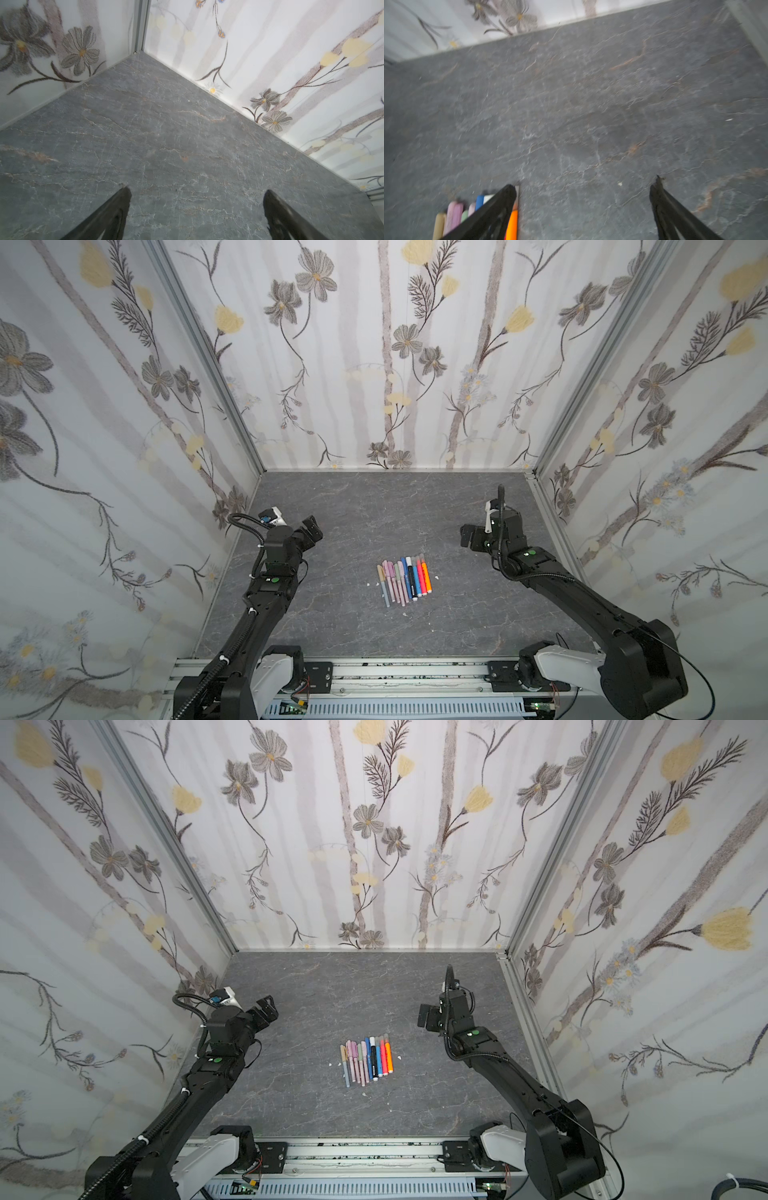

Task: Remove pen caps from pens
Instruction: Pick up the pen from the center of the table.

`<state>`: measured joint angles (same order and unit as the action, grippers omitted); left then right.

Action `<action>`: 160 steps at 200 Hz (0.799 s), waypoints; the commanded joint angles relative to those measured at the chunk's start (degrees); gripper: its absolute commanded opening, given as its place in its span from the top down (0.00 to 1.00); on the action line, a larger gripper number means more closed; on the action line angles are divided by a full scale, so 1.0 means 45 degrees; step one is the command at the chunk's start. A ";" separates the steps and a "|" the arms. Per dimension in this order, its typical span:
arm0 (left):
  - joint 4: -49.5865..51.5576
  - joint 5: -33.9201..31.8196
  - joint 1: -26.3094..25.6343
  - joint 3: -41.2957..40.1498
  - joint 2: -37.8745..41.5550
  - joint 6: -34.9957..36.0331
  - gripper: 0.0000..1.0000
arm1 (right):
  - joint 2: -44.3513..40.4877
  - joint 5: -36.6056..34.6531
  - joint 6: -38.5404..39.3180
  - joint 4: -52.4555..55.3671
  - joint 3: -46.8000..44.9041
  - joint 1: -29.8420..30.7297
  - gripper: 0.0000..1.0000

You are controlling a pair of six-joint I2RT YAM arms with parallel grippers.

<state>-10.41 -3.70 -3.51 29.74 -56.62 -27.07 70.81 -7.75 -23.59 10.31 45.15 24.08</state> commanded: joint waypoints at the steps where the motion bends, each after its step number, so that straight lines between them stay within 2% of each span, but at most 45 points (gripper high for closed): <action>1: 0.0077 0.1247 -0.0137 -0.0108 -0.0022 -0.0780 0.00 | 0.0572 -0.0675 -0.0670 0.1459 0.0389 0.0943 0.01; 30: 0.0713 0.0885 -0.0158 0.0245 -0.0775 -0.1530 0.00 | 0.2292 -0.0695 -0.1042 0.2022 0.1214 0.2084 0.10; 48: 0.0653 0.1348 -0.0180 0.0296 -0.1138 -0.1731 0.00 | 0.3190 -0.0846 -0.1281 0.2119 0.1560 0.2624 0.16; 98: 0.0439 0.1794 -0.0178 0.0015 -0.1380 -0.1778 0.00 | 0.4341 0.0253 -0.1542 0.1476 0.1765 0.3163 0.43; 160: 0.0494 0.2171 -0.0180 -0.0132 -0.2094 -0.1690 0.00 | 0.5308 0.0540 -0.1770 0.1303 0.2084 0.3750 0.46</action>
<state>-7.73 5.54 -4.36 29.63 -65.36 -34.48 93.32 -5.89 -30.28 16.80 53.56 40.29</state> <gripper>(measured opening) 0.997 0.538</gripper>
